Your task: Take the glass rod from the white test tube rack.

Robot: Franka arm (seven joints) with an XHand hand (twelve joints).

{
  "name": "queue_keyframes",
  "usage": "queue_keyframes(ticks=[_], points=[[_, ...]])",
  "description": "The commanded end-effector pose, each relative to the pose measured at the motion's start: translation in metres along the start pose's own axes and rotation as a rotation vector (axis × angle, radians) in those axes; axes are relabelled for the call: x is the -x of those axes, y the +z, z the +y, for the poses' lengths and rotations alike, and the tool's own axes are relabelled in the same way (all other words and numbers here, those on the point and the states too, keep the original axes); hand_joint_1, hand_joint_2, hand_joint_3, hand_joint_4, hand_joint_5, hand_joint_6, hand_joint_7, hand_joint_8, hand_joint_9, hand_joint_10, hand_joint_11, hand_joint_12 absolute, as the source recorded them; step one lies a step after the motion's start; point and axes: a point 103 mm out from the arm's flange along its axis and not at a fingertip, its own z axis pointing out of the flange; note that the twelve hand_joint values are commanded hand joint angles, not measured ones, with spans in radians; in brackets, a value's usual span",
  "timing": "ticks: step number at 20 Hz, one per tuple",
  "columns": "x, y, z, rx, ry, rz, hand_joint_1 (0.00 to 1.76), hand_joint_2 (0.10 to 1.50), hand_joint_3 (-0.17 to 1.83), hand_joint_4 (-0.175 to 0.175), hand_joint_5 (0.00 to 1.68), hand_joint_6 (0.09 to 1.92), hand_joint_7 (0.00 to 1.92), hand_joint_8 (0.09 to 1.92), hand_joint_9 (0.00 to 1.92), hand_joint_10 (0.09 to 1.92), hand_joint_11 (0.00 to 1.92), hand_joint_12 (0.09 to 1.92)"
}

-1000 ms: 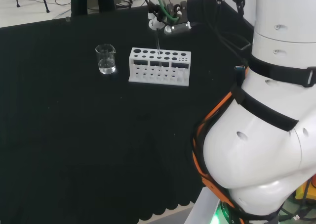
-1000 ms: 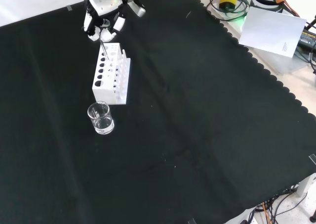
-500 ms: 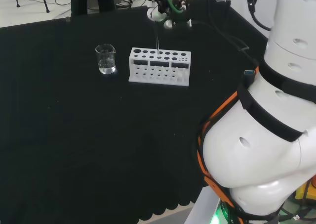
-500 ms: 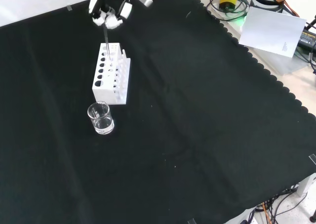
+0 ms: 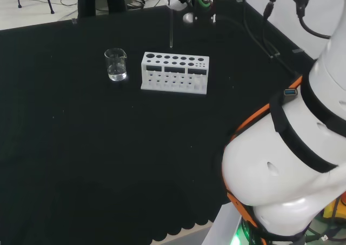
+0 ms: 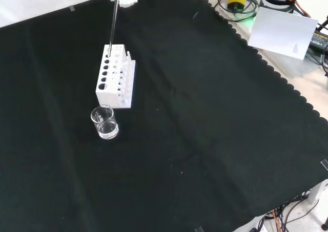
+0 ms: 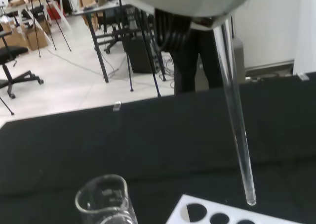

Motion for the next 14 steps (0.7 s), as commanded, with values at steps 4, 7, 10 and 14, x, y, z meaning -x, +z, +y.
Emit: queue_keyframes(ticks=[4, 7, 10, 14], points=[[-0.029, -0.015, -0.009, -0.005, -0.027, -0.031, 1.3, 0.64, 0.9, -0.175, 1.03, 0.95, 1.15, 1.28, 1.71, 0.78, 1.73, 0.62], [-0.035, -0.017, -0.01, -0.011, -0.048, -0.034, 1.3, 0.63, 0.9, -0.175, 1.03, 0.95, 1.15, 1.28, 1.71, 0.78, 1.73, 0.62], [-0.041, -0.019, -0.011, -0.016, -0.072, -0.048, 1.3, 0.63, 0.9, -0.175, 1.03, 0.94, 1.15, 1.28, 1.71, 0.78, 1.73, 0.62], [-0.046, -0.02, -0.009, -0.021, -0.086, -0.049, 1.3, 0.63, 0.9, -0.175, 1.03, 0.94, 1.15, 1.28, 1.72, 0.78, 1.74, 0.62]])
